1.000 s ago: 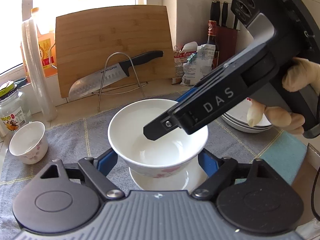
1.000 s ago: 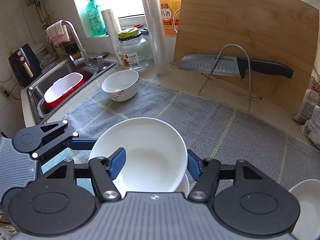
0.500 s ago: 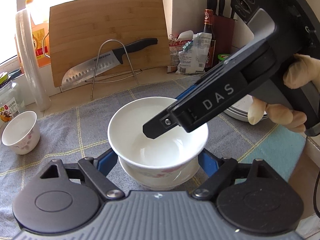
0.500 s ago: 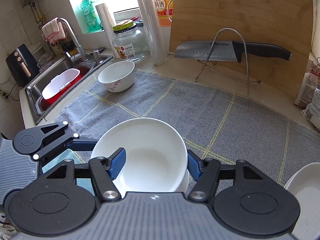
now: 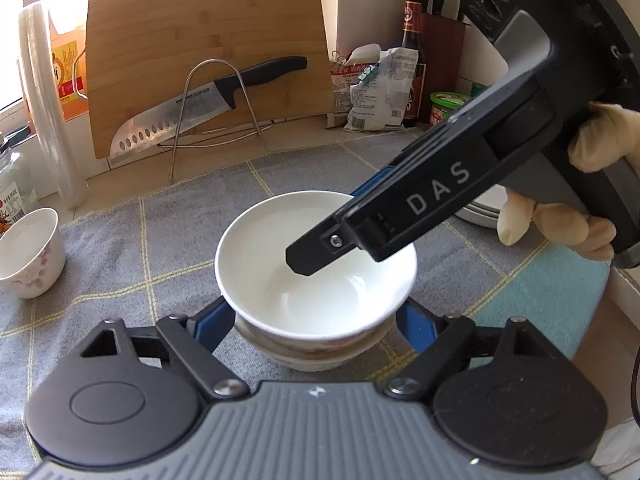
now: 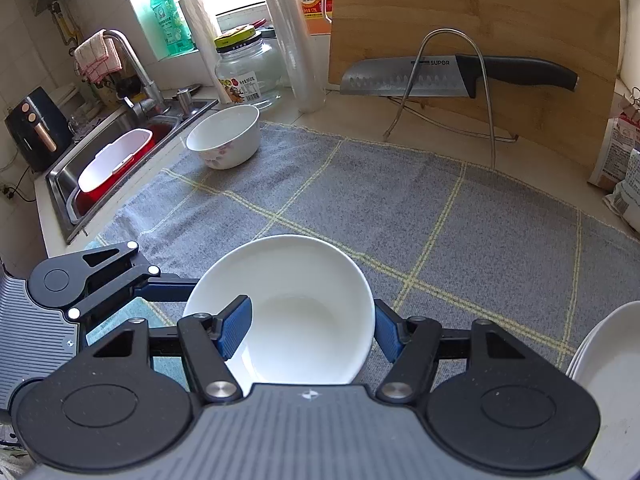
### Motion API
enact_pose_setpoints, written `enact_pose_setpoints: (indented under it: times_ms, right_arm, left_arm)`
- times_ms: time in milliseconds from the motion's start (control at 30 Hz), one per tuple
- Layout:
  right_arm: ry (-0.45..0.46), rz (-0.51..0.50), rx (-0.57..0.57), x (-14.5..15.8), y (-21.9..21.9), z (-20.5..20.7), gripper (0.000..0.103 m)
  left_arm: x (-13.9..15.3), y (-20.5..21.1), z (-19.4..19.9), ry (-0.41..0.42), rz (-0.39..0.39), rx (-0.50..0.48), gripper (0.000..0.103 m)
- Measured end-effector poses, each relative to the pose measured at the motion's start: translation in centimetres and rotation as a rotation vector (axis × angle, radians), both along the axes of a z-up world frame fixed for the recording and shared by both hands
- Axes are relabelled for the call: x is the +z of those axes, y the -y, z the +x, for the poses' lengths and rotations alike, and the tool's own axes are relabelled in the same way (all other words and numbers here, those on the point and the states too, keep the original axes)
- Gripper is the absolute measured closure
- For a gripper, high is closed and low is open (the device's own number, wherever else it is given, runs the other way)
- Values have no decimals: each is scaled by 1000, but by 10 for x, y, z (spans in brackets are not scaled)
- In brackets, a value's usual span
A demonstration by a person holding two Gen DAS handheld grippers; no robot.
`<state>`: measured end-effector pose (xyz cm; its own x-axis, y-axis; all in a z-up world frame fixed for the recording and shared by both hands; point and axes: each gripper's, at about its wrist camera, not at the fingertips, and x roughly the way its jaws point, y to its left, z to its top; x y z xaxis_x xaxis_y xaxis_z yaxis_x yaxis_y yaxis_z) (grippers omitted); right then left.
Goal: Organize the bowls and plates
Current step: 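Lower the held bowl into the first bowl and open the right gripper, then withdraw the right gripper from the nested bowls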
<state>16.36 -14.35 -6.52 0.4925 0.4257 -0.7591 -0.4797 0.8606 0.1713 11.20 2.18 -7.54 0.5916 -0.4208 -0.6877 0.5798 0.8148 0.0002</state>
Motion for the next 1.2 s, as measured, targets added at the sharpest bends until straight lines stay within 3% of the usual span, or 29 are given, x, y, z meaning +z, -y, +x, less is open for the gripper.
enact_pose_setpoints:
  times_ms: [967,1200]
  right_arm:
    - [8,-4,1,0,-1,1,32]
    - [29,10,-12,6,2,-2,18]
  left_arm:
    - [-3,1,1,0,11,-2,11]
    - [1,-1,-2,15,12,-1,8]
